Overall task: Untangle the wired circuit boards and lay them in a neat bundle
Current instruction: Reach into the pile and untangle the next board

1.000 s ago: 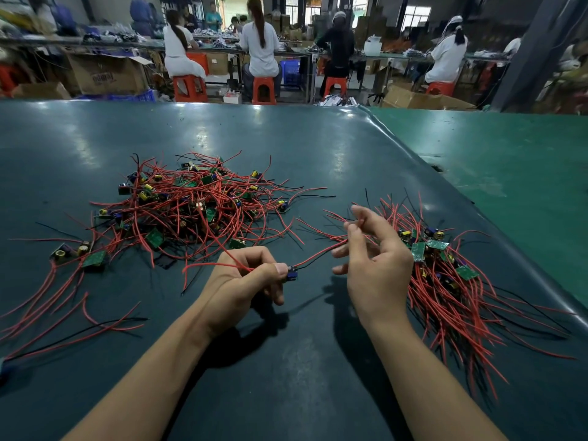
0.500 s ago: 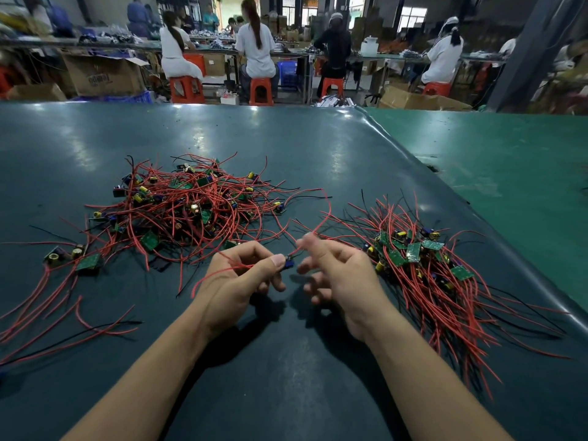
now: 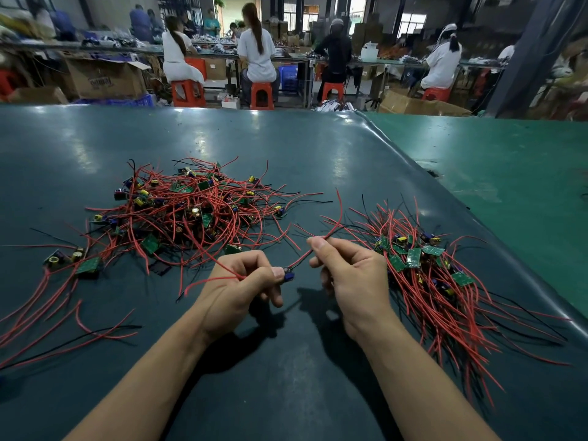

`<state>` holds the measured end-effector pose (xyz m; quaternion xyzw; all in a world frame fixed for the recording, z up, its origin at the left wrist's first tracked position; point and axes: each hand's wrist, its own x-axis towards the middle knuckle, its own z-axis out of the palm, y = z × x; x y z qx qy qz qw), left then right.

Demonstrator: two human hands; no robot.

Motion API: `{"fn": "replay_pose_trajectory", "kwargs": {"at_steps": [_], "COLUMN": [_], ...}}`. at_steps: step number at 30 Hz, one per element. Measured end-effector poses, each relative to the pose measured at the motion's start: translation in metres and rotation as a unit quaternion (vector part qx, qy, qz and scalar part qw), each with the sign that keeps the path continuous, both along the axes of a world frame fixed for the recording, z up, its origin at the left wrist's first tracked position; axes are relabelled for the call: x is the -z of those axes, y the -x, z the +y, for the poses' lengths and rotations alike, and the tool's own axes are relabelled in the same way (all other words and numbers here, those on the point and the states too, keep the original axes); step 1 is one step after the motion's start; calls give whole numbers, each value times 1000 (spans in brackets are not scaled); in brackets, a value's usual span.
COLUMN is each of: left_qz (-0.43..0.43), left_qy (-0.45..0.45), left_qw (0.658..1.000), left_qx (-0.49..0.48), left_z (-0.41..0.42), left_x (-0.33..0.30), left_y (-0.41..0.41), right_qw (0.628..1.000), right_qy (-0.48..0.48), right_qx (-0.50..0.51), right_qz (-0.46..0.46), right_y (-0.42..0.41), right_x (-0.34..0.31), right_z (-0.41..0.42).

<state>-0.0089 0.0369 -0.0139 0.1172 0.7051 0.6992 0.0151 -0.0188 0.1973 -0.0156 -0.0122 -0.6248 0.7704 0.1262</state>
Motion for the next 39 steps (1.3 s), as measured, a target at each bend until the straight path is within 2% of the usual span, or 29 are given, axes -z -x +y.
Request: {"fn": "replay_pose_trajectory", "kwargs": {"at_steps": [3,8,11,13,16,21,24,28,30,32,34,37,39], "left_qz": [2,0,9,8,5,-2,6,-18,-53,-68,-70,-84,-96], "left_qy": [11,9,14,11,-8,-37,-59,-146,-202,-225,-223,-207,-185], "left_qw": [1000,1000,1000,1000,1000,998,995,985,975,971,972,974,975], "left_qx": [9,12,13,8,-5,-51,-79,-86,-76,-52,-20,44,82], "left_z": [0,1,1,0,-1,0,-1,-2,-2,-3,-1,3,5], "left_x": [-1,0,1,1,2,5,6,0,-4,-6,-5,-3,-1], "left_y": [0,-1,-3,-2,0,4,6,8,7,6,6,1,-3], "right_qw": [999,988,987,983,962,955,935,914,934,974,994,980,973], "right_qy": [2,-91,-69,-107,-203,-234,-302,-349,-316,-210,-97,-43,-23], "right_qx": [51,128,142,149,180,182,182,177,147,69,-48,-182,-222], "right_qz": [5,7,-29,-13,37,20,41,107,85,43,-5,-68,-61], "right_y": [5,11,16,15,10,8,4,0,0,-1,-5,-12,-14], "right_x": [3,8,10,9,7,8,9,6,6,0,-6,-10,-10], "right_z": [5,10,21,23,21,21,17,10,8,7,6,0,-3]}}
